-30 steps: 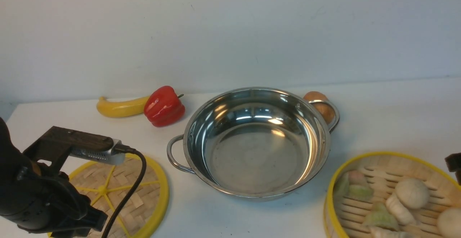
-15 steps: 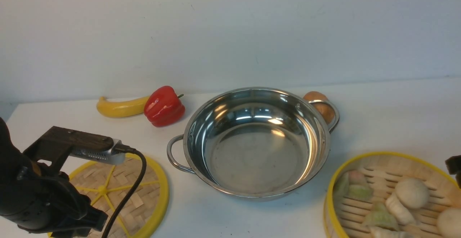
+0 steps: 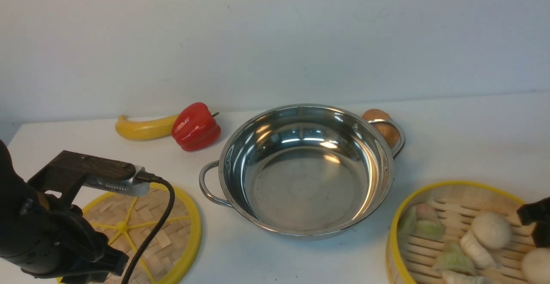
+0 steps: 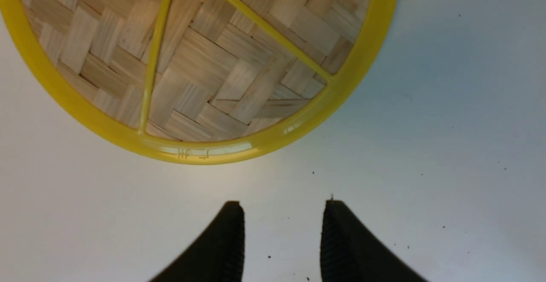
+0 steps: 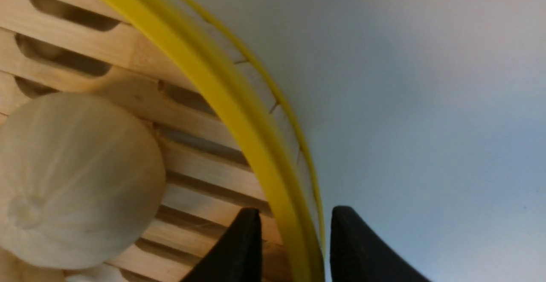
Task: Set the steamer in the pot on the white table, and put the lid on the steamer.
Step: 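Reach for and grasp the rim of the bamboo steamer holding the buns with the right gripper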
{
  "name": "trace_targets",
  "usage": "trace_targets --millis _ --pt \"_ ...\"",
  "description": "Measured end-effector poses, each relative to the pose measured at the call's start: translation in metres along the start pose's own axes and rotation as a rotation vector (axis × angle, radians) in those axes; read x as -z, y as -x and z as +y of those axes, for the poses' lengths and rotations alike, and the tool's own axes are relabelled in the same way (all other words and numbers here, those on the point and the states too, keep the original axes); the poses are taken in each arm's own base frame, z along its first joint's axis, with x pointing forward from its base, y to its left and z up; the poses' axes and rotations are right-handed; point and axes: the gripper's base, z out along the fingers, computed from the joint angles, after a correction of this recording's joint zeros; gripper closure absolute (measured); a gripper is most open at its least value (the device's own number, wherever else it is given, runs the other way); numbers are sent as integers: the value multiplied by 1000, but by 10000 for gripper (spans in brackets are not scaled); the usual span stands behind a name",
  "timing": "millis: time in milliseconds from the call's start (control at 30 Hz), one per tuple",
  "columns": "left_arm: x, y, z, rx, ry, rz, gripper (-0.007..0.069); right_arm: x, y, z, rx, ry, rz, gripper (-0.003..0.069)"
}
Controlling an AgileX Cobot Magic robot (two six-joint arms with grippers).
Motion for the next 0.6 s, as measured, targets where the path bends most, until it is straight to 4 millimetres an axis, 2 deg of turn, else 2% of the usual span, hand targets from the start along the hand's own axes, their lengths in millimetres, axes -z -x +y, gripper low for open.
trace_targets --millis 133,600 --pt "0 0 0 0 0 -1 384 -7 1 -1 -2 0 12 420" --pt "0 1 0 0 1 -7 384 -8 2 -1 -4 1 8 481"
